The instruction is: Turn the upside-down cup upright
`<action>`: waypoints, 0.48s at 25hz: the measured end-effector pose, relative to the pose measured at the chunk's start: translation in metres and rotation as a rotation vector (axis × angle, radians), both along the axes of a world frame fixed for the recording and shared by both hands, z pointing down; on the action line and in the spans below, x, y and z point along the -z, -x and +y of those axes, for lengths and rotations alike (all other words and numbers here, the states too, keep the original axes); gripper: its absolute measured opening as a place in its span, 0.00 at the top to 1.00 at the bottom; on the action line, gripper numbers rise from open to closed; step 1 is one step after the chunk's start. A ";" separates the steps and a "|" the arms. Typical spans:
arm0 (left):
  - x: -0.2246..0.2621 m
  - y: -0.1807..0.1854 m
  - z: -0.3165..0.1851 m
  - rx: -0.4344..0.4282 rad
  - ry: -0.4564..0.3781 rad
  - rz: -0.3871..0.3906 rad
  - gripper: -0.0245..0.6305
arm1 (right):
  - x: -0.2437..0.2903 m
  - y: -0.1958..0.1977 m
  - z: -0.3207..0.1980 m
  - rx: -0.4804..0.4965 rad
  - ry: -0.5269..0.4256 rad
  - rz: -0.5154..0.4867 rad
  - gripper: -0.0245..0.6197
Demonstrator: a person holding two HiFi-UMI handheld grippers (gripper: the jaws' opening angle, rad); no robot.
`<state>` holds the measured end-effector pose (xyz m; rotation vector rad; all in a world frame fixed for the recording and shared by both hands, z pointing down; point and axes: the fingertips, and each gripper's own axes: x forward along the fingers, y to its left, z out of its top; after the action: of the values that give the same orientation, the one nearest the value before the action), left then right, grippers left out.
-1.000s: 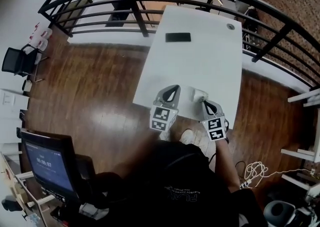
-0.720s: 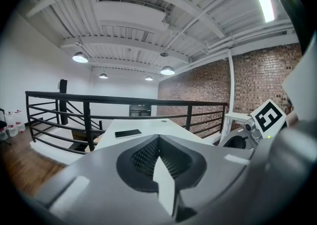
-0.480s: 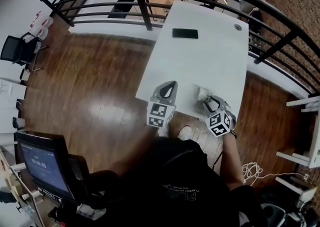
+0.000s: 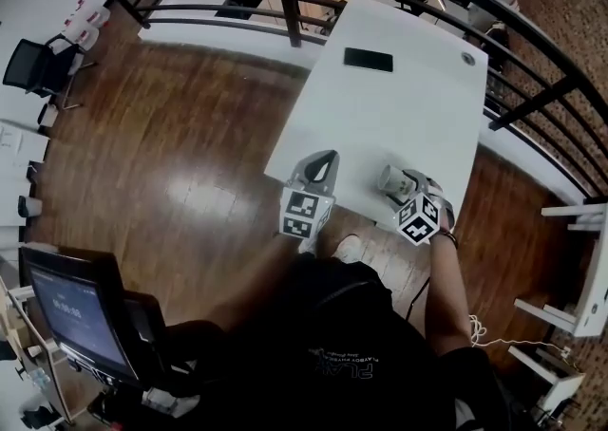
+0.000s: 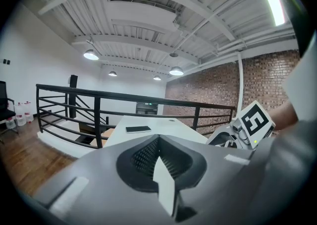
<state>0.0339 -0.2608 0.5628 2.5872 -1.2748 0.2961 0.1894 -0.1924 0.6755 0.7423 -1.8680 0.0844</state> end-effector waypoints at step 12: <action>-0.021 0.025 -0.001 0.063 0.046 -0.017 0.97 | -0.036 0.004 -0.013 0.096 0.100 0.089 0.45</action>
<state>0.0093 -0.2620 0.5841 2.5066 -1.3360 0.3323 0.1856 -0.2051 0.7118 0.5777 -1.7982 0.0815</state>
